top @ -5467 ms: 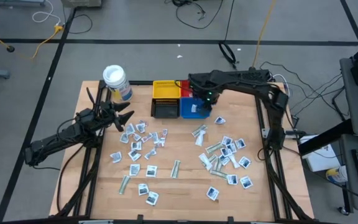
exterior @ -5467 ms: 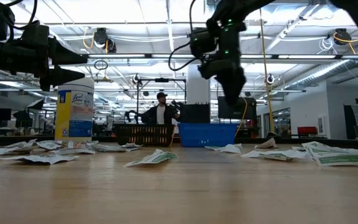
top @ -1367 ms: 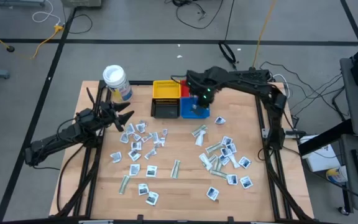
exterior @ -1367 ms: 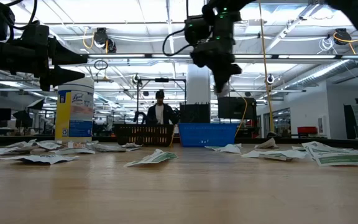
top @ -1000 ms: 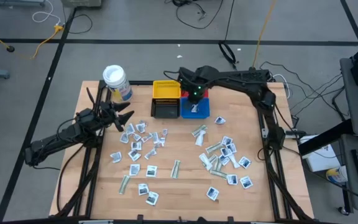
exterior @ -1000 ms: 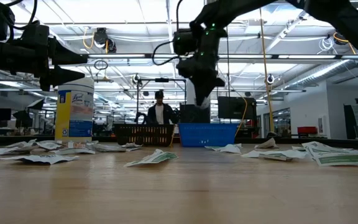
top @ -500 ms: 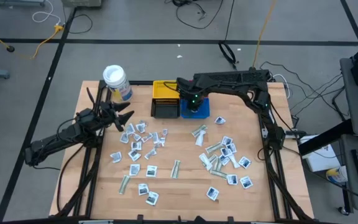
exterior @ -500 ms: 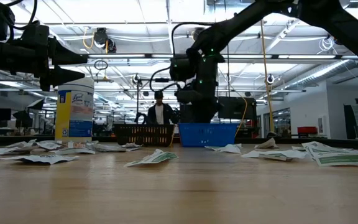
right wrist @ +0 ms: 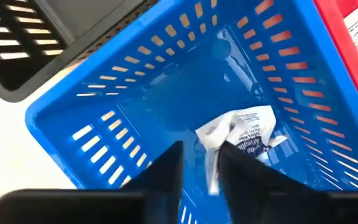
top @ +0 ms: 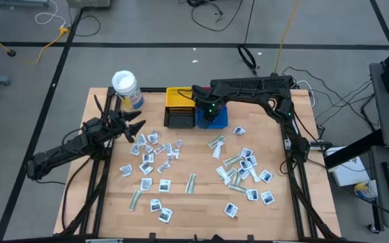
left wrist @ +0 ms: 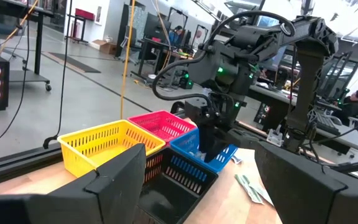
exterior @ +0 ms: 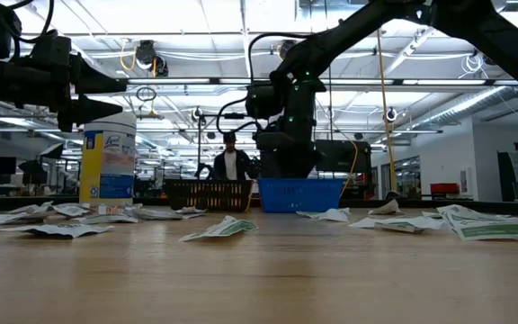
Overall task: Pick & Place First Aid Supplies
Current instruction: Put the blue alcohol pad into the blue basket
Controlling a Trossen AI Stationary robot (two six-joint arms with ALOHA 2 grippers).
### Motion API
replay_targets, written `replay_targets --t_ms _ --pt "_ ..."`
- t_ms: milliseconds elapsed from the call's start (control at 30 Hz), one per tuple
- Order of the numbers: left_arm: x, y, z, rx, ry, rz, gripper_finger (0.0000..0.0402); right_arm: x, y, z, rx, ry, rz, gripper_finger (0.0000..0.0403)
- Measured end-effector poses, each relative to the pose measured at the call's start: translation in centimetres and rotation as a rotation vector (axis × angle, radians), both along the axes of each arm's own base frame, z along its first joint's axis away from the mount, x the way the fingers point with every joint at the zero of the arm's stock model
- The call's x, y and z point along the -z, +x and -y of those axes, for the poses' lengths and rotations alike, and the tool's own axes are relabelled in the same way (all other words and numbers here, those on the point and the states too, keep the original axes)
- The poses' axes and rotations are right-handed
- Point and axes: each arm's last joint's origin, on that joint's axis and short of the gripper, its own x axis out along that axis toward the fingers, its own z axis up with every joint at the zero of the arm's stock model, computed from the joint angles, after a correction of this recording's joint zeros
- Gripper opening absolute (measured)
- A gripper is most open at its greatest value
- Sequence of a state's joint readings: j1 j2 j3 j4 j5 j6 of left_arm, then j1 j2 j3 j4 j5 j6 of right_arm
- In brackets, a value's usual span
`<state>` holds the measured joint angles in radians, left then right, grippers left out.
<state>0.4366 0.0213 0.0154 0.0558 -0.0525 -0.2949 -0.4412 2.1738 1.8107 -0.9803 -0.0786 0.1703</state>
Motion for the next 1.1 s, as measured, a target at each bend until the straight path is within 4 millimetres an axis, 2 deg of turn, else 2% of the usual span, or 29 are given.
replay_targets --t_ms 167,300,500,733,933,1100 --pt "0.0 0.0 0.0 0.0 0.0 0.0 0.0306 -0.2 -0.1 -0.1 -0.005 0.002 -0.005 0.0169" --pt "0.0 0.0 0.0 0.0 0.0 0.0 0.0306 -0.6 -0.3 0.0 -0.023 0.003 -0.013 0.0191" --pt "0.0 0.0 0.0 0.0 0.0 -0.001 0.0306 -3.3 -1.1 0.3 0.014 0.004 0.001 0.019" --pt "0.0 0.0 0.0 0.0 0.0 0.0 0.0306 -5.9 -2.5 -0.4 0.133 0.023 -0.001 0.0179" --pt "0.0 0.0 0.0 0.0 0.0 -0.001 0.0306 -7.5 -3.4 -0.8 0.258 0.043 -0.001 0.0178" --pt "0.0 0.0 0.0 0.0 0.0 0.0 0.0306 -7.7 -4.0 -1.7 0.347 0.06 -0.012 0.0176"
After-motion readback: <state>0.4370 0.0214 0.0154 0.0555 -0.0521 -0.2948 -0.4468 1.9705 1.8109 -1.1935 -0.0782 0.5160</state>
